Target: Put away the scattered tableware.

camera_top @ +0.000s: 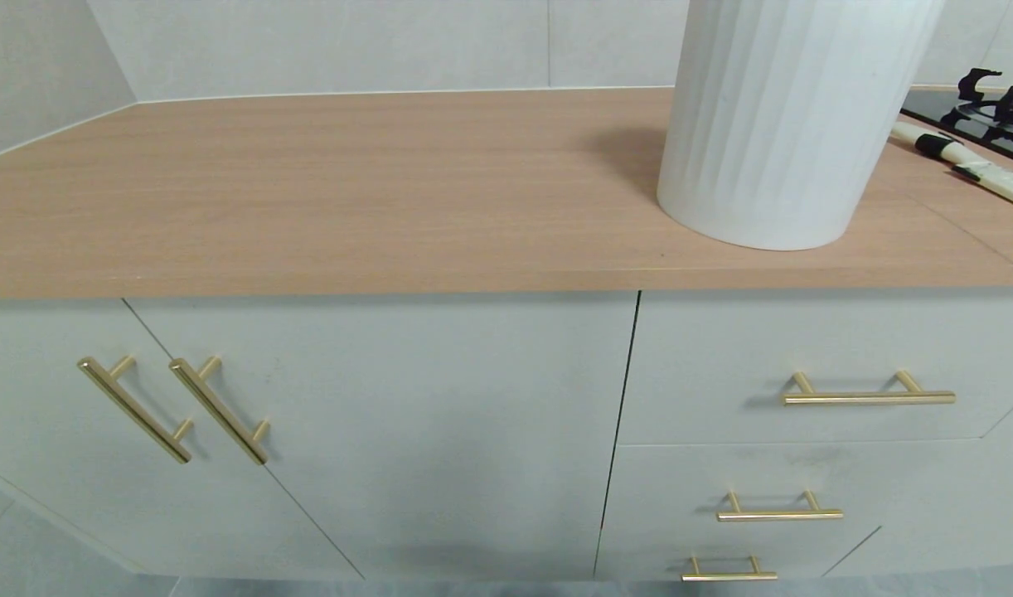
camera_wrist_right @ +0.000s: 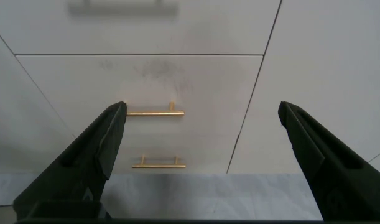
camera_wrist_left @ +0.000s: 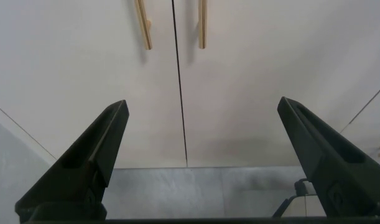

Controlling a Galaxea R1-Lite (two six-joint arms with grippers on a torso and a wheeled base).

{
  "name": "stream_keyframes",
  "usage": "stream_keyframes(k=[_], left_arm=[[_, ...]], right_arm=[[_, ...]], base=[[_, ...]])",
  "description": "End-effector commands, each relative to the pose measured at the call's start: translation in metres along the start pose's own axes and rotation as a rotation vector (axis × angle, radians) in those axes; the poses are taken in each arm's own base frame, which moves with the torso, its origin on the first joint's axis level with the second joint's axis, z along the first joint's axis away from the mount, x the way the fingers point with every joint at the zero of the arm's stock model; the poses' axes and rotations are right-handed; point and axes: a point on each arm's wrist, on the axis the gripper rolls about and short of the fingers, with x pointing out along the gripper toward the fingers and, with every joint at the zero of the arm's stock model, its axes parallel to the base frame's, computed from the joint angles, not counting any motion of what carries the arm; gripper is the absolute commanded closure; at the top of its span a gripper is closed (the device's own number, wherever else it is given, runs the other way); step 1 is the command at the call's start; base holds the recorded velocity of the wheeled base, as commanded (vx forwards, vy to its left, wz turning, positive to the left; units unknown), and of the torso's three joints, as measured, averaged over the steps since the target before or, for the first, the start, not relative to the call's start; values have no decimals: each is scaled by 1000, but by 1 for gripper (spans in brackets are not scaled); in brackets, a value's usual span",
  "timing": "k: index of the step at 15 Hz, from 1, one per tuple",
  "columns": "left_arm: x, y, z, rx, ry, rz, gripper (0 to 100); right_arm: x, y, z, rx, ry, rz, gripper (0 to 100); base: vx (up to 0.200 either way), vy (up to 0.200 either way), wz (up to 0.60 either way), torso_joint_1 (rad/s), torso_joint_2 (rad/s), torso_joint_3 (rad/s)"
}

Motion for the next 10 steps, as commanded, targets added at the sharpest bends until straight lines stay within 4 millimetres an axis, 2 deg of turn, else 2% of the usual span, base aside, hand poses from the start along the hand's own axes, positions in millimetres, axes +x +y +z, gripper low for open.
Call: stream_keyframes(k=[1, 2, 10], left_arm=[[0, 0, 0, 0, 0, 0, 0], [0, 0, 0, 0, 0, 0, 0], [0, 0, 0, -3, 0, 0, 0]], right_arm=[[0, 0, 0, 0, 2, 1, 0], [0, 0, 0, 0, 2, 1, 0], [0, 0, 0, 0, 2, 1, 0]], base=[[0, 0, 0, 0, 0, 0], [0, 0, 0, 0, 0, 0], [0, -200, 0, 3, 5, 2]])
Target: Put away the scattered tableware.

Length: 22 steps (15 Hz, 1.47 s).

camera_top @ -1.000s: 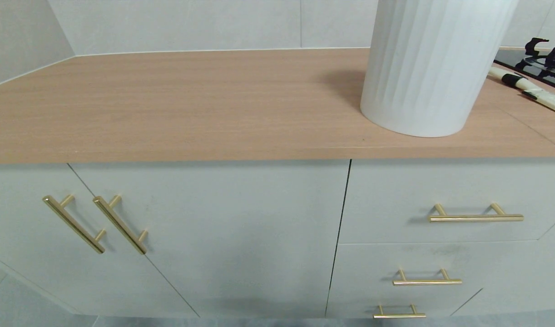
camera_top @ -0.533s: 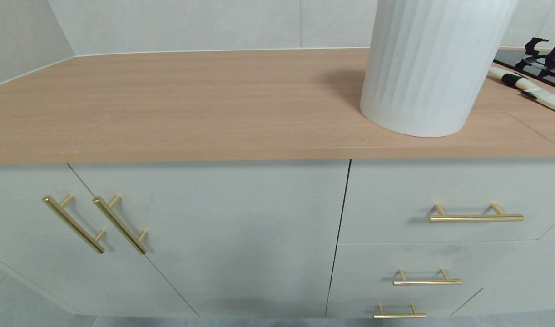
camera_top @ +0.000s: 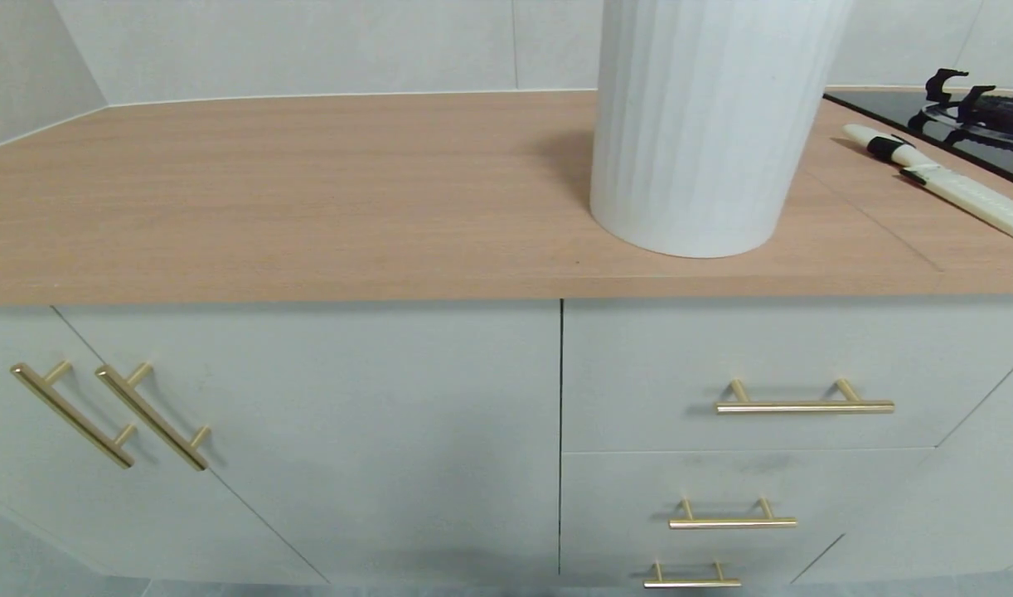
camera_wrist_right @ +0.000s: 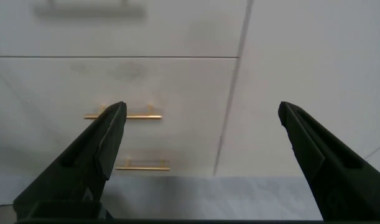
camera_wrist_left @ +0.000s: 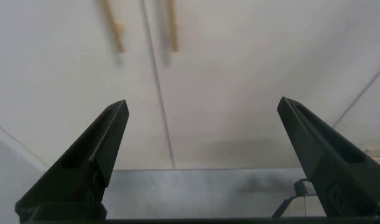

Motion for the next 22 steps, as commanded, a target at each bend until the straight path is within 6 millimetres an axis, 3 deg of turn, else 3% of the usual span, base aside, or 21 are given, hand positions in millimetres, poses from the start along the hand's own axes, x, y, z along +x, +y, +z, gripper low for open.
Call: stream_keyframes(k=[1, 18, 22], left_arm=[[0, 0, 0, 0, 0, 1, 0], [0, 0, 0, -1, 0, 1, 0], [0, 0, 0, -1, 0, 1, 0]], right_arm=[[0, 0, 0, 0, 2, 1, 0], [0, 0, 0, -3, 2, 1, 0], [0, 0, 0, -2, 2, 1, 0]], base=[[0, -200, 0, 2, 2, 2], [0, -12, 0, 3, -8, -1], [0, 0, 0, 140, -194, -227]])
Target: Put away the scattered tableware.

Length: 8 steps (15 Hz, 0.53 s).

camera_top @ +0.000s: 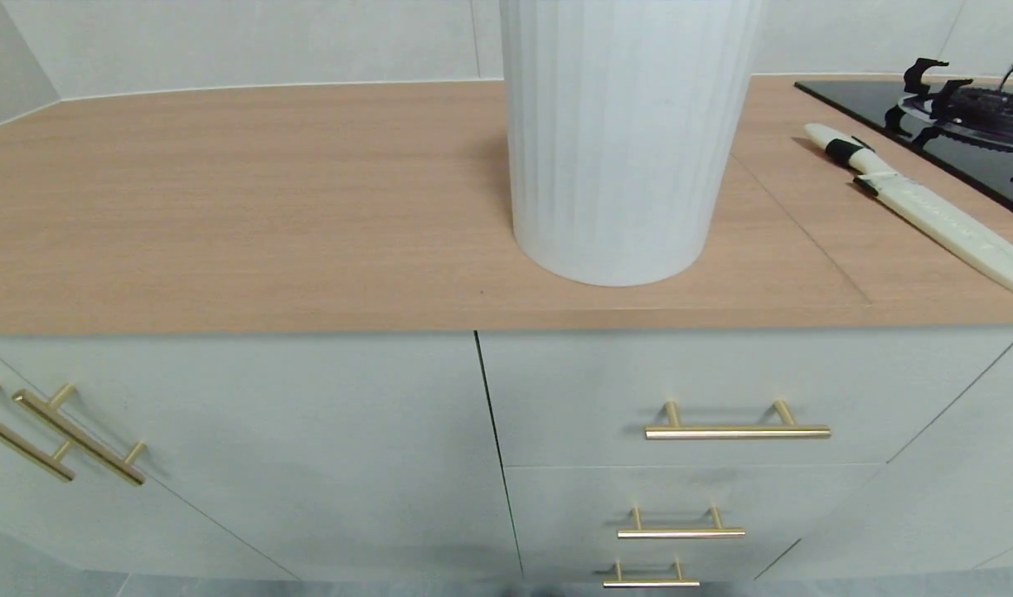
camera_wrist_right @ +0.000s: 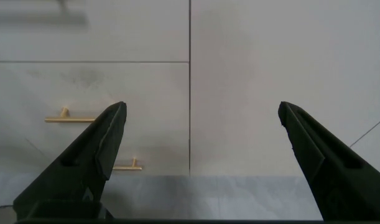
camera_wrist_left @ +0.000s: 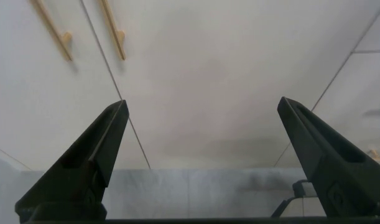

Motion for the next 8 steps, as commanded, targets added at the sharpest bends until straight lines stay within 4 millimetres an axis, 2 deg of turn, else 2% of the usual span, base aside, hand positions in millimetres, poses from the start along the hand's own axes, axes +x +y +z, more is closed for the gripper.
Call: stream_keyframes(k=[1, 3, 5, 8], left_arm=[[0, 0, 0, 0, 0, 0, 0], [0, 0, 0, 0, 0, 0, 0], [0, 0, 0, 0, 0, 0, 0], [0, 0, 0, 0, 0, 0, 0]], right_arm=[[0, 0, 0, 1, 2, 0, 0], [0, 0, 0, 1, 2, 0, 0], [0, 0, 0, -1, 2, 0, 0], [0, 0, 0, 1, 2, 0, 0]], base=[[0, 0, 0, 188, -535, -256], [0, 0, 0, 142, -647, -259], [0, 0, 0, 39, -517, -256], [0, 0, 0, 299, -484, -258]])
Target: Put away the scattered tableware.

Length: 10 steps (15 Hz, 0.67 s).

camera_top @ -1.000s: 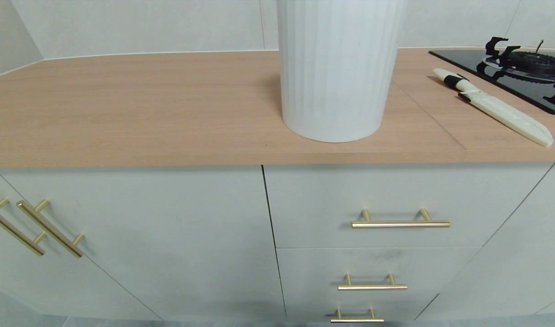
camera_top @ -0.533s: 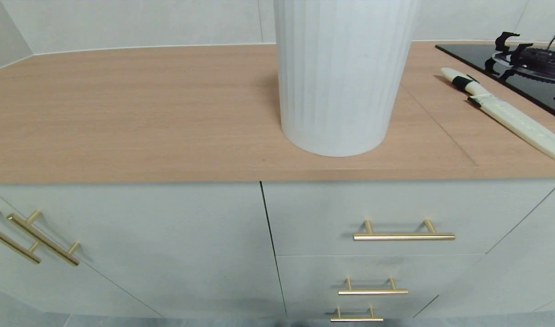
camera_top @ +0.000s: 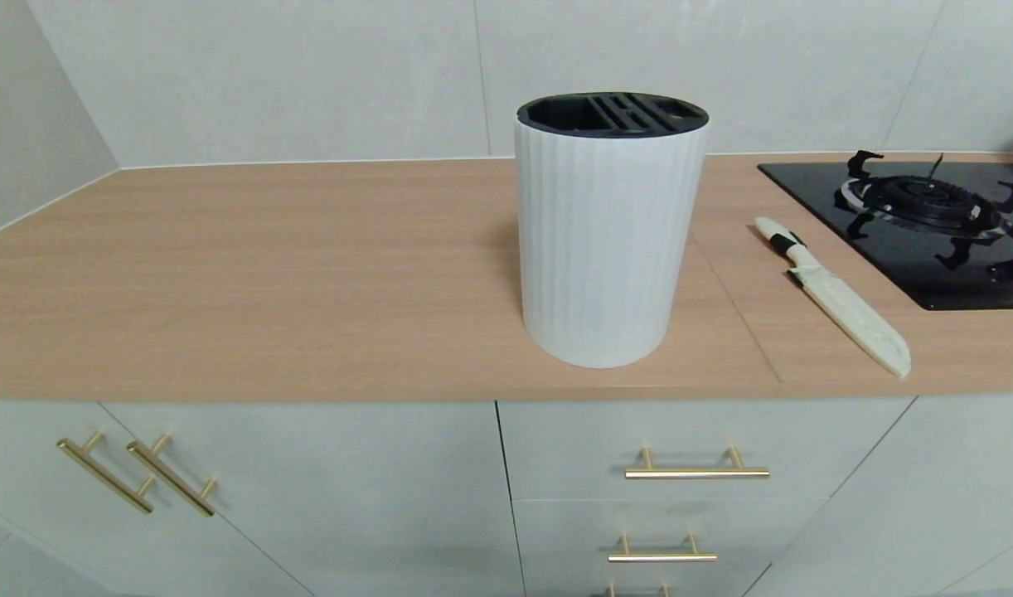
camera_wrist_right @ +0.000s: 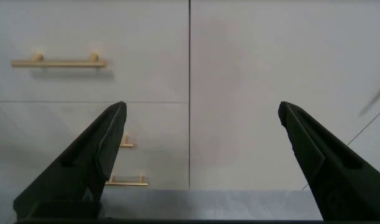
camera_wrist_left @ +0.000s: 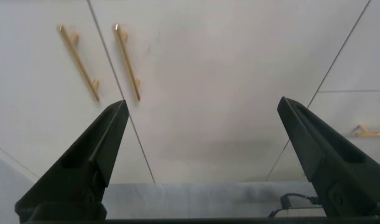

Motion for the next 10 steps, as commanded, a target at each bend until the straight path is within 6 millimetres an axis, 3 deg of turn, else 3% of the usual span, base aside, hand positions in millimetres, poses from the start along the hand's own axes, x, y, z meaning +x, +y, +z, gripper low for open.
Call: stream_keyframes(k=[1, 10], left_arm=[[0, 0, 0, 0, 0, 0, 0], [0, 0, 0, 0, 0, 0, 0]], right_arm=[[0, 0, 0, 0, 2, 0, 0], [0, 0, 0, 0, 2, 0, 0]], base=[[0, 0, 0, 286, -461, -266], [0, 0, 0, 245, -497, -262]])
